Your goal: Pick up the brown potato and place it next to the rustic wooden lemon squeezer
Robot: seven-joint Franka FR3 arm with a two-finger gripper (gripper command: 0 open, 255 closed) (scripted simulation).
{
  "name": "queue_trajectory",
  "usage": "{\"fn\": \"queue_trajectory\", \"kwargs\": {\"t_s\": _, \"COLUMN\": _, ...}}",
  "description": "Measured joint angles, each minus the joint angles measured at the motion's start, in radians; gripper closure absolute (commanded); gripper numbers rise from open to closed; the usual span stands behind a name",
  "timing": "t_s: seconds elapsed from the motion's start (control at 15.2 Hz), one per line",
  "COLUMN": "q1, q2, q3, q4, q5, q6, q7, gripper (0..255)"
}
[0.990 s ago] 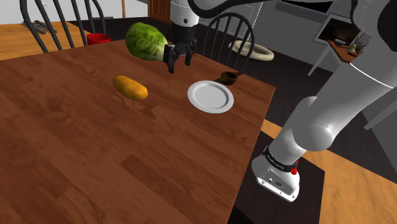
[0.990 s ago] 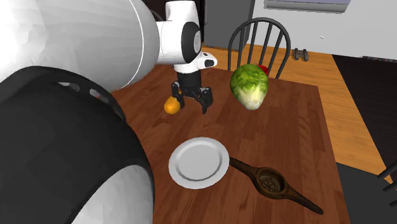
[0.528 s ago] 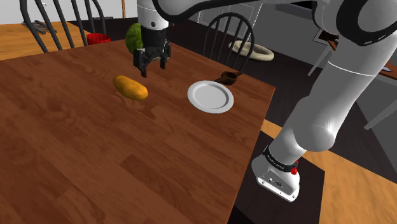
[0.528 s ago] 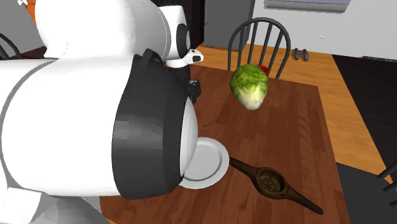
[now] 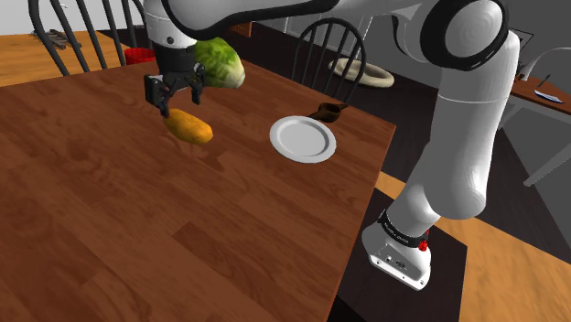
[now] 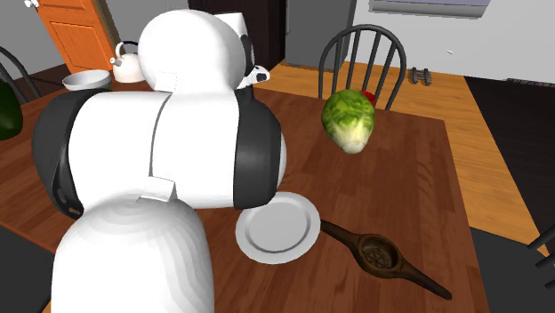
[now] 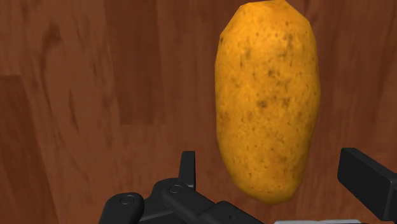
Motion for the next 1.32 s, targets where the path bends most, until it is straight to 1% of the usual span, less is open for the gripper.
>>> {"fn": "queue_trajectory", "kwargs": {"t_s": 0.13, "q1": 0.007, "q2": 0.021, "q3": 0.0, "q4": 0.016, "q5": -0.006, "q6": 0.005, "q7": 0.004, "gripper": 0}}
{"fn": "queue_trajectory", "kwargs": {"t_s": 0.53, "q1": 0.007, "q2": 0.042, "q3": -0.004, "q4": -0.033, "q5": -0.016, "q6": 0.074, "q7": 0.013, "gripper": 0}}
{"fn": "queue_trajectory", "kwargs": {"t_s": 0.92, "q1": 0.005, "q2": 0.043, "q3": -0.005, "q4": -0.039, "q5": -0.017, "q6": 0.081, "q7": 0.013, "gripper": 0}}
{"fn": "queue_trajectory", "kwargs": {"t_s": 0.99, "q1": 0.005, "q2": 0.043, "q3": -0.005, "q4": -0.039, "q5": -0.017, "q6": 0.081, "q7": 0.013, "gripper": 255}}
{"fn": "queue_trajectory", "kwargs": {"t_s": 1.32, "q1": 0.005, "q2": 0.042, "q3": -0.005, "q4": -0.038, "q5": -0.017, "q6": 0.081, "q7": 0.013, "gripper": 255}}
